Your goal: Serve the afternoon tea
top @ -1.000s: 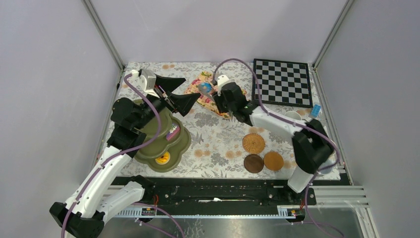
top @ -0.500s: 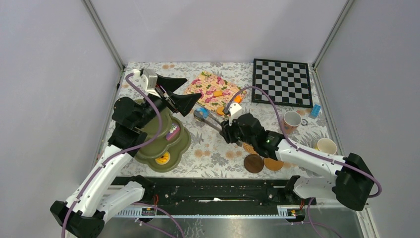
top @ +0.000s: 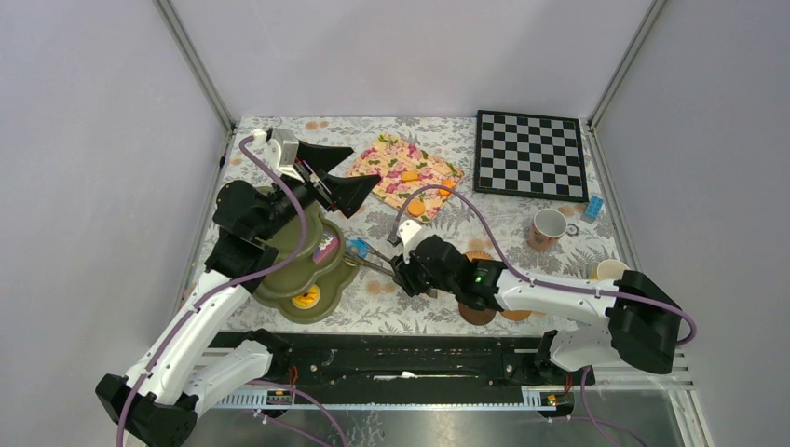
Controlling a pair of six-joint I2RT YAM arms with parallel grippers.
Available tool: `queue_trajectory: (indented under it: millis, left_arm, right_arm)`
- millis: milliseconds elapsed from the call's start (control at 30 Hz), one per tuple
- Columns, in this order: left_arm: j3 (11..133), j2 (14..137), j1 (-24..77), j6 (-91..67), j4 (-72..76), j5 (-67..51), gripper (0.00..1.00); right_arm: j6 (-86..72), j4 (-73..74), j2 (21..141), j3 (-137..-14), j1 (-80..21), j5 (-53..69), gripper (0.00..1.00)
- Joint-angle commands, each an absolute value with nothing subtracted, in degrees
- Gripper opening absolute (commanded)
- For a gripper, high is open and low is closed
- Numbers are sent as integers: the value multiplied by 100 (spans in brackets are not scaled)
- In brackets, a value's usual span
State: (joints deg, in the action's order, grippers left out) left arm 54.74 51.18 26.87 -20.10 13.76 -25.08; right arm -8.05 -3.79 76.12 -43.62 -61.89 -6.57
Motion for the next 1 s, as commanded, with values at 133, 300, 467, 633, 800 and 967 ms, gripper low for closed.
queue_trajectory:
  millis: [133,300,467,633,800,967]
  left_arm:
    - [5493,5142,2716,-2068,1661,-2588,99]
    - [5493,5133,2716,-2065,1661,-2596,99]
    - [5493,5110,2716,-2057,1653,-2583,99]
    - [5493,5099,2716,-2057,1652,-2583,99]
    - [5502,5099,2716,-2049,1652,-2591,99]
    - [5502,5091,2716,-2048,1648,-2592,99]
  right_arm:
    - [-874,-923,8102,-5009,-6445,-700,43]
    - [-730,-891,8402,-5267,-6557,-746,44]
    - [-695,-861,8569,-5391,-6606,-741,46]
    - [-704,-861,8762,-5455,-6642,-729,48]
    - [-719,-850,8873,-5476,-6654,-739,49]
    - [-713,-764,8878,-5468,-6672,-766,53]
